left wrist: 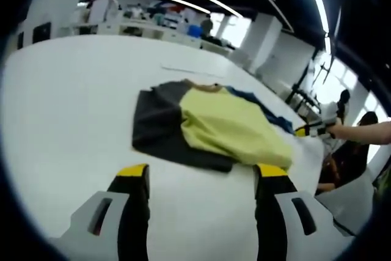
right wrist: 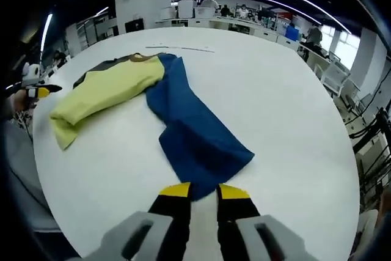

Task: Fold the garment on the visible template until the final outline fits inside the template.

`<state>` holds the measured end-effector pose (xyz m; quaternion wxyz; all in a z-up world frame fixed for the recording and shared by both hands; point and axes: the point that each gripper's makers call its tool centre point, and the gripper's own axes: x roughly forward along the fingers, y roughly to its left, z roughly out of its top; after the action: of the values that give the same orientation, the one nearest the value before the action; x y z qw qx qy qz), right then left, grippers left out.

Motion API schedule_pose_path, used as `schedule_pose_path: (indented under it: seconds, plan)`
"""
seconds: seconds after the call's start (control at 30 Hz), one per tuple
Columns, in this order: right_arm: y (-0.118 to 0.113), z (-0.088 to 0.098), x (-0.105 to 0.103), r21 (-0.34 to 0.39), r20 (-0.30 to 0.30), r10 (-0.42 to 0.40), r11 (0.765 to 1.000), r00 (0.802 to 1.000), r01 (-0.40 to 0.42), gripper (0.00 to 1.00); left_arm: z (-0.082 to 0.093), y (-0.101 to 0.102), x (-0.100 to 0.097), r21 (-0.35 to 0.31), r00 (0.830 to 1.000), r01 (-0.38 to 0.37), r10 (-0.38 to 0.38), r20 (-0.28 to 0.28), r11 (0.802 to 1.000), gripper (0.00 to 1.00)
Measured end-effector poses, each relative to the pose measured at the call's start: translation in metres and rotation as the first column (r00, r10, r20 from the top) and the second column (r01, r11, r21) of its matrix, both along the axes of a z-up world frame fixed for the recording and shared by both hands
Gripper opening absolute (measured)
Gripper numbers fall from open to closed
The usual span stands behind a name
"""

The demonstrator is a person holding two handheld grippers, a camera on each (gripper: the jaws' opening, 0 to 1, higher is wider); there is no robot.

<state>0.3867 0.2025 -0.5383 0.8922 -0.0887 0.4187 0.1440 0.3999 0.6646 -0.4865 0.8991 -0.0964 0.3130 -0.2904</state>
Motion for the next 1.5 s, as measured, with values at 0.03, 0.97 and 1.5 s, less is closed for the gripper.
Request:
schedule_pose_path:
  seconds: [0.03,0.97,1.5]
  plan:
    - [-0.001,-0.001,-0.001,-0.004,-0.005,-0.005,1.000,1.000,0.005,0.18,0.000,0.000,0.000,-0.001,1.000,-0.001,0.001,0.001,1.000,0.65]
    - [0.002,0.004,-0.013,-0.013,-0.091,0.095,0.995,0.991,-0.096,0.00,0.001,0.002,-0.001,-0.004,1.000,-0.009,0.009,-0.004,1.000,0.65]
    - [-0.058,0.039,-0.037,-0.096,-0.249,0.255,0.953,0.934,-0.286,0.00,-0.001,0.000,-0.001,-0.002,1.000,-0.007,0.007,-0.011,1.000,0.65]
